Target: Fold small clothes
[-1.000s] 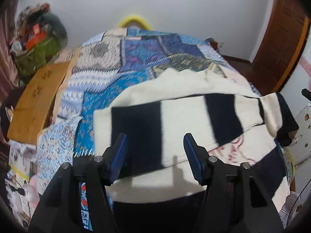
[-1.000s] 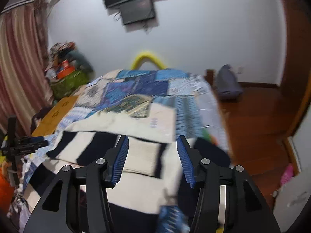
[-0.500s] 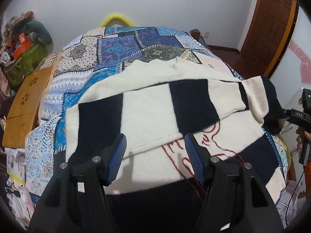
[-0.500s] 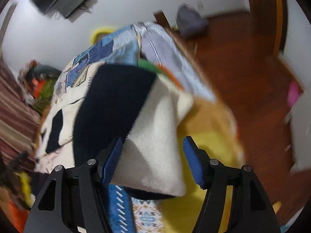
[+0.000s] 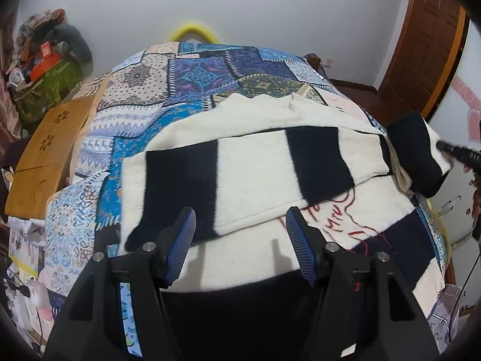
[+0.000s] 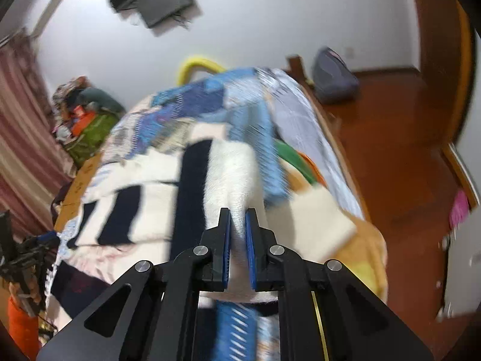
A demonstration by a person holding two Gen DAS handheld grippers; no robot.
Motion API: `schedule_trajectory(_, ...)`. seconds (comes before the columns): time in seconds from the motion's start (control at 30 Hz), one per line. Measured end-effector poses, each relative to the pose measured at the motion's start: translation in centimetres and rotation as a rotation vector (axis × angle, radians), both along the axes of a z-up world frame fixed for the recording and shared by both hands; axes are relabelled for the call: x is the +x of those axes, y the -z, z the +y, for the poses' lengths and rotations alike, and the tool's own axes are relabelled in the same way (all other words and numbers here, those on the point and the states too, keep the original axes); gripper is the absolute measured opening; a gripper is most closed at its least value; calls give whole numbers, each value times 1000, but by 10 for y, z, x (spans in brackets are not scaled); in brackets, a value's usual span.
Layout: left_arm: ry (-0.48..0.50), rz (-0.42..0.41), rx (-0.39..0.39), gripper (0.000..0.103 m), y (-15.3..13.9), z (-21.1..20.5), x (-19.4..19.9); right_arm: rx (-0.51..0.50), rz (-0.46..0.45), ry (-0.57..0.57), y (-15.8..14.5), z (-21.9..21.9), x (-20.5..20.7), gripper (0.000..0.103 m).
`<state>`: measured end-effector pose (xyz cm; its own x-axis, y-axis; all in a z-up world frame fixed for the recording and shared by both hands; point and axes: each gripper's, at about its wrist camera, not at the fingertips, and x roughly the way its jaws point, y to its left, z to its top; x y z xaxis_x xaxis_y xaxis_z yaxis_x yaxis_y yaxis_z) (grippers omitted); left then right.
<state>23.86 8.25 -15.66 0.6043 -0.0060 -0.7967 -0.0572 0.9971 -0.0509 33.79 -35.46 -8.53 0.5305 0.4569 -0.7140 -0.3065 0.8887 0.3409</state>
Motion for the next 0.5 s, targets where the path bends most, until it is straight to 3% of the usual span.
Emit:
schedule_trajectory(0.17,-8,-1,6,62,1,11,-10,-32,-40,-163,-11,78,0,8)
schedule_trajectory(0.33,-20,2,17,62,1,18,-19,-80,26,-296,30,148,-12,9)
schedule_trajectory(0.5,-26,5,6,62,-1,18,-22,-104,91,-345,59,170,-25,15)
